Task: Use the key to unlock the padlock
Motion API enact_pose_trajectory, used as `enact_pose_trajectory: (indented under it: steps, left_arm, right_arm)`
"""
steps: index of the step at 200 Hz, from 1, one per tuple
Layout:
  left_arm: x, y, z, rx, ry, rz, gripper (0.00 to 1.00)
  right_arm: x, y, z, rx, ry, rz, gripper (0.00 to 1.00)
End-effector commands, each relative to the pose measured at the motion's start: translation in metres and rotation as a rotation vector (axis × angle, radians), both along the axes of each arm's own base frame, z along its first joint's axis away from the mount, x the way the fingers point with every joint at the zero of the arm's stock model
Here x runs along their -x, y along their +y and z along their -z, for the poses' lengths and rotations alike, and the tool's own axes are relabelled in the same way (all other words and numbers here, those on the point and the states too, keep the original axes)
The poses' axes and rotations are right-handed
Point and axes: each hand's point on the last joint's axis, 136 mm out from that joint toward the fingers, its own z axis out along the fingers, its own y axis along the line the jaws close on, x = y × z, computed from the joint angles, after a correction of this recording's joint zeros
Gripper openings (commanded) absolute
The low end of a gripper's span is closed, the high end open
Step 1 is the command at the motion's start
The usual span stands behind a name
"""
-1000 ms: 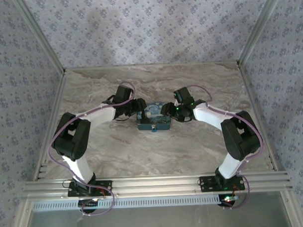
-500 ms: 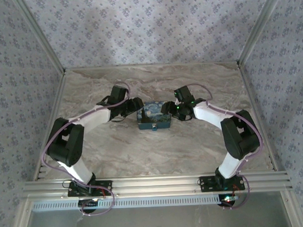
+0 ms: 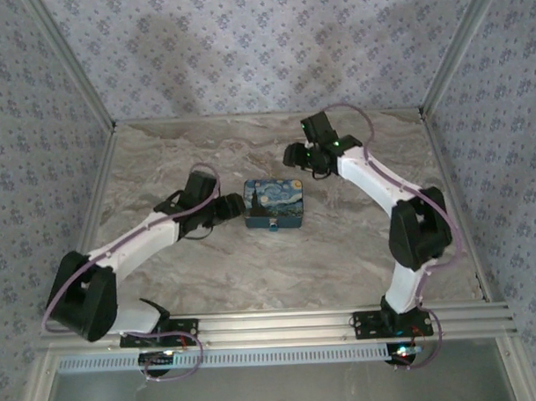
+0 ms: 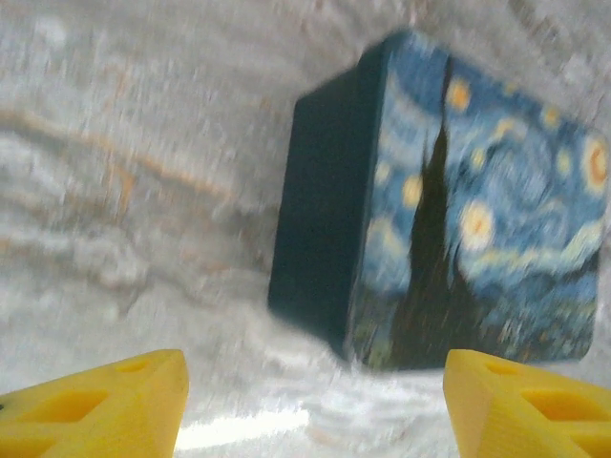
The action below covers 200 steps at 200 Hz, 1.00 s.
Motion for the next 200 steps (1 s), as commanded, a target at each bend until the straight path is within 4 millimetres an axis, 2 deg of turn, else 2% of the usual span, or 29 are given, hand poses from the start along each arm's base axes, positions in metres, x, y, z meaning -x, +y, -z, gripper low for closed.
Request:
enact_pose_trajectory:
  steps: [1, 51, 93, 151, 200]
  left_arm:
    - [0.025, 0.011, 0.002, -0.018, 0.024, -0.037, 0.71]
    - [0.064, 0.028, -0.018, 0.004, -0.005, -0.075, 0.72]
    - [0.088, 0.041, -0.019, 0.088, -0.02, -0.14, 0.72]
    - [0.104, 0.054, -0.021, 0.155, -0.033, -0.188, 0.71]
    - [0.108, 0.053, -0.026, 0.179, -0.04, -0.189, 0.71]
  right_arm:
    - [-0.016, -0.004, 0.034, 0.119, 0.083, -0.023, 0.64]
    - [-0.077, 0.015, 0.055, 0.181, 0.066, -0.04, 0.62]
    - [-0.118, 0.028, 0.072, 0.188, 0.015, -0.037, 0.65]
    - [-0.149, 0.04, 0.095, 0.127, -0.006, -0.011, 0.6]
    - [-0.169, 0.031, 0.102, 0.083, -0.02, 0.03, 0.53]
